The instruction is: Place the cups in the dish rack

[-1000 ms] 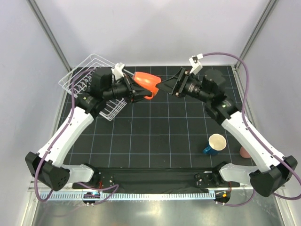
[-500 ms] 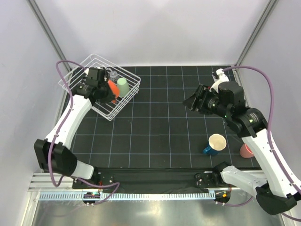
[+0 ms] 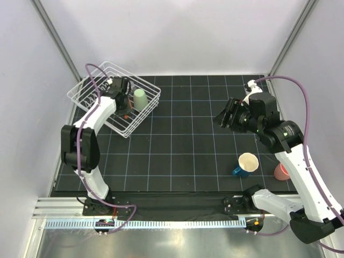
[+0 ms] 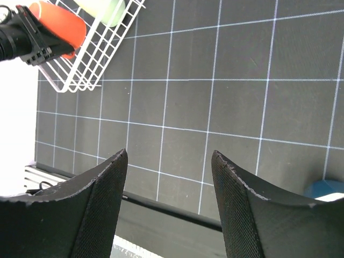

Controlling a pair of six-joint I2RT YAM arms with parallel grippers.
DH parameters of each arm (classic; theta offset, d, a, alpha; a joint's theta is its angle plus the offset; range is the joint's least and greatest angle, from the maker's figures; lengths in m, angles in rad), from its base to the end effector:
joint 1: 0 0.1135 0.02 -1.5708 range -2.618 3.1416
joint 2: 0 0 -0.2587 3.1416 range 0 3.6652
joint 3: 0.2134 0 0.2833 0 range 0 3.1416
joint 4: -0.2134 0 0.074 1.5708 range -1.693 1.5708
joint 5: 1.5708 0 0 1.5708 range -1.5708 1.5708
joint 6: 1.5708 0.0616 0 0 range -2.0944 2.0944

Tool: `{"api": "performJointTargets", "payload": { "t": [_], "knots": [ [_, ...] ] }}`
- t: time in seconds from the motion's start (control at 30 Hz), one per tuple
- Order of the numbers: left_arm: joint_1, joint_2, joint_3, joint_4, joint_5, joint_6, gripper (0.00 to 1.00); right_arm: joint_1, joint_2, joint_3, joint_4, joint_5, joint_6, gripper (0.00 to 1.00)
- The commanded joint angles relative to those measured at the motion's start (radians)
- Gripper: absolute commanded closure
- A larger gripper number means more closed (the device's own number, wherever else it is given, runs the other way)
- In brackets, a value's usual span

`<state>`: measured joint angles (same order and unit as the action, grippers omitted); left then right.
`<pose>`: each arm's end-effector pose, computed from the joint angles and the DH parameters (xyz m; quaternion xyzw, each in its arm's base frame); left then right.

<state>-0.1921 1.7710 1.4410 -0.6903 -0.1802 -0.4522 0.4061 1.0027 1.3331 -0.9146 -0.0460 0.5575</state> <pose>0.4176 -0.0700 0.2194 -0.1485 0.9472 -0.0036 0.2842 0.2160 0.0959 0.4034 0.0557 0.8788 0.2373 0.4101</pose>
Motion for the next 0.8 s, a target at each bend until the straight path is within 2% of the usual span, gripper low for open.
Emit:
{"api": "performJointTargets", "payload": {
  "t": [0.0, 0.37, 0.77],
  "knots": [
    [0.008, 0.028, 0.097, 0.158, -0.074, 0.066, 1.00, -0.018, 0.011, 0.024, -0.007, -0.011, -0.022, 0.35],
    [0.059, 0.215, 0.231, 0.216, -0.047, 0.047, 1.00, -0.096, -0.003, 0.021, -0.056, -0.063, -0.050, 0.35],
    [0.057, 0.277, 0.242, 0.267, -0.031, 0.052, 1.00, -0.122, -0.047, -0.025, -0.055, -0.110, -0.028, 0.35]
  ]
}}
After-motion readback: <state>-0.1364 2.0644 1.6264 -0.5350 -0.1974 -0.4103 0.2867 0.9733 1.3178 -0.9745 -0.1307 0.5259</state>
